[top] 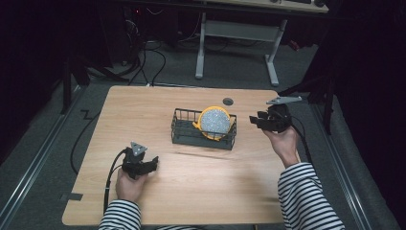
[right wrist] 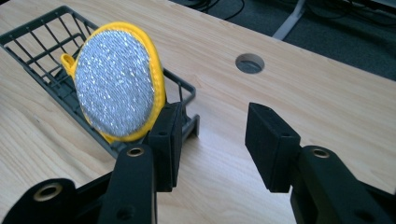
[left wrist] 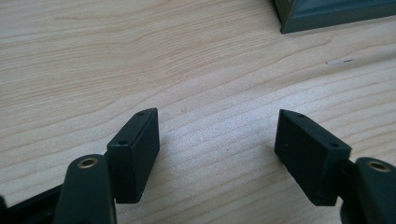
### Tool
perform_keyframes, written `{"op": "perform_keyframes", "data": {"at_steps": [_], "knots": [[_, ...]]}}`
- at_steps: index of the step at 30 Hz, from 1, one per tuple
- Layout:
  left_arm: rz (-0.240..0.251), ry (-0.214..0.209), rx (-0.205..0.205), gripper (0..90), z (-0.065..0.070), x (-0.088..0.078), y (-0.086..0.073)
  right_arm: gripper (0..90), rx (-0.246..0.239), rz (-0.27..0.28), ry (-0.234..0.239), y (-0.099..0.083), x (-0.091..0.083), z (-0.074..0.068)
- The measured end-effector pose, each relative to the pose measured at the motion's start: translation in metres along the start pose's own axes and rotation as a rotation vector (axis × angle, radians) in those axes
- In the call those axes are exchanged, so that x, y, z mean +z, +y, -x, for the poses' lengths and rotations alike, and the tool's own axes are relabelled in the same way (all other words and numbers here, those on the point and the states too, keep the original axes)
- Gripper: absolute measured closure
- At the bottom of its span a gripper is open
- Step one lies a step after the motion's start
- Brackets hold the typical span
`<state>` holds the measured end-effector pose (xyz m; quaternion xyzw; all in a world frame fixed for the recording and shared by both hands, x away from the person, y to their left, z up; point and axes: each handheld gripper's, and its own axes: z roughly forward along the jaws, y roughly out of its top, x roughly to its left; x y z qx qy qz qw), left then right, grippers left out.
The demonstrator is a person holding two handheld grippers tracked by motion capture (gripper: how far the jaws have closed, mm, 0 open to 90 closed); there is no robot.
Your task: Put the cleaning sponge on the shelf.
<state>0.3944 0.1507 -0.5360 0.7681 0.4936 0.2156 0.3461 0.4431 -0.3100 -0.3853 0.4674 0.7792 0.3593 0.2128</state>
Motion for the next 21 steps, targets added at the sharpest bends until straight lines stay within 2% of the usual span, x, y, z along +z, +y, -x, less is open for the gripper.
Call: {"op": "perform_keyframes", "data": {"at_steps": [6, 10, 15, 17, 19, 21], "knots": [[0.0, 0.0, 0.0, 31.1, 0.0, 0.0, 0.0, 56.6, 0.054, 0.016, -0.012, -0.032, -0.012, 0.008], [0.0, 0.0, 0.0, 31.0, 0.0, 0.0, 0.0, 56.6, 0.065, 0.026, -0.02, -0.056, -0.015, 0.01], [0.0, 0.0, 0.0, 31.1, 0.0, 0.0, 0.0, 56.6, 0.121, 0.045, -0.006, -0.084, -0.016, 0.013], [0.0, 0.001, 0.0, 31.1, 0.0, 0.0, 0.0, 56.6, 0.119, 0.04, -0.011, -0.089, -0.015, 0.012], [0.0, 0.001, 0.0, 31.1, 0.0, 0.0, 0.0, 56.2, 0.118, 0.04, -0.009, -0.103, -0.012, 0.007], [0.0, 0.001, 0.0, 31.0, 0.0, 0.0, 0.0, 56.3, 0.106, 0.039, -0.02, -0.105, -0.011, 0.004]]}}
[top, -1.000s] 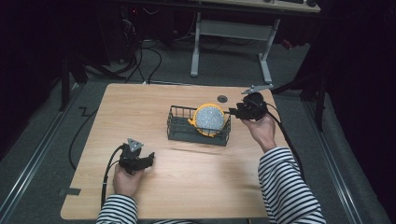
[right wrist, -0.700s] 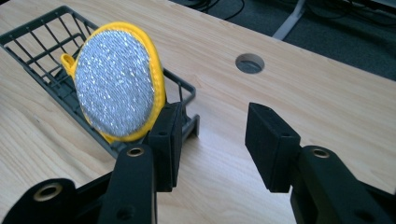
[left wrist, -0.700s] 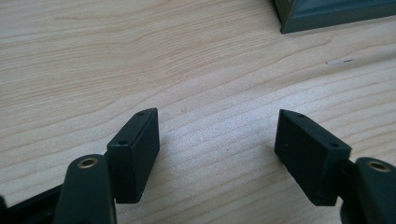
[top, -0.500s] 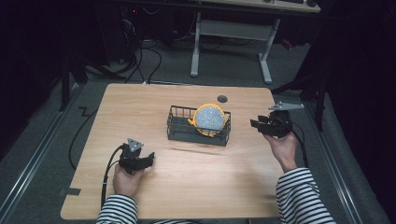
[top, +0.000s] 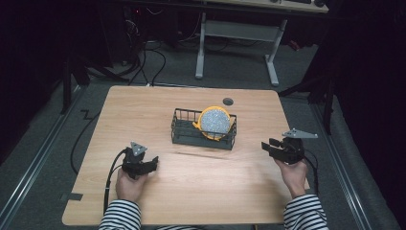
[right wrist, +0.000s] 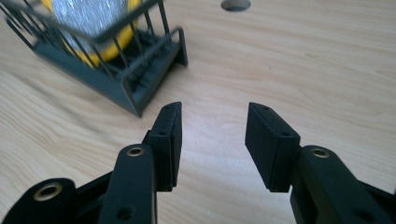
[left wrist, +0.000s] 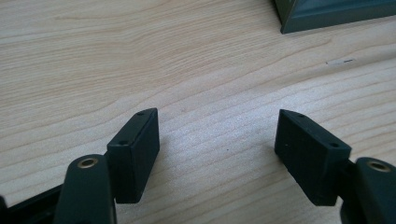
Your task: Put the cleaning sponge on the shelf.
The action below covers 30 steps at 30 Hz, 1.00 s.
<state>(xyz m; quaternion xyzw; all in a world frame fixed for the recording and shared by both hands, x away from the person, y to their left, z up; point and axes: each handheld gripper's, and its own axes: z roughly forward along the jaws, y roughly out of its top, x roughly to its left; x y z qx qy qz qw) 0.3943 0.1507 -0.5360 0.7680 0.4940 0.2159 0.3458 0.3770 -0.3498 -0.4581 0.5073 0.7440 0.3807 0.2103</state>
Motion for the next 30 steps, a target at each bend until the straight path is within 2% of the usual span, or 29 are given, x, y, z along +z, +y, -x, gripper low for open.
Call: {"op": "perform_keyframes", "data": {"at_steps": [1, 3, 5, 6, 9, 16, 17, 18, 30], "knots": [[0.0, 0.0, 0.0, 31.1, 0.0, 0.0, 0.0, 56.0, 0.008, -0.003, 0.016, -0.01, 0.005, -0.003], [-0.001, 0.0, 0.001, 31.1, 0.0, 0.0, 0.0, 55.5, -0.002, -0.024, 0.001, -0.018, 0.012, -0.005], [-0.001, 0.0, 0.001, 31.1, 0.0, 0.0, 0.0, 54.4, 0.016, -0.038, 0.014, -0.025, 0.017, -0.004], [-0.001, 0.0, 0.001, 31.1, 0.0, 0.0, 0.0, 54.1, 0.016, -0.049, 0.0, -0.029, 0.021, -0.005], [-0.001, 0.0, 0.001, 31.1, 0.0, 0.0, 0.0, 52.3, 0.028, -0.056, -0.003, -0.037, 0.027, -0.004], [0.0, 0.001, -0.001, 31.0, 0.0, 0.0, 0.0, 46.8, -0.024, -0.129, -0.07, -0.05, 0.041, -0.007], [0.0, 0.002, -0.001, 31.1, 0.0, 0.0, 0.0, 45.8, -0.045, -0.098, -0.085, -0.055, 0.043, -0.008], [-0.001, 0.002, -0.001, 31.1, 0.0, -0.001, 0.0, 45.4, -0.045, -0.074, -0.085, -0.058, 0.044, -0.008], [-0.002, -0.003, 0.0, 29.6, 0.0, -0.001, -0.001, 43.9, -0.048, -0.076, -0.081, -0.058, 0.044, -0.008]]}}
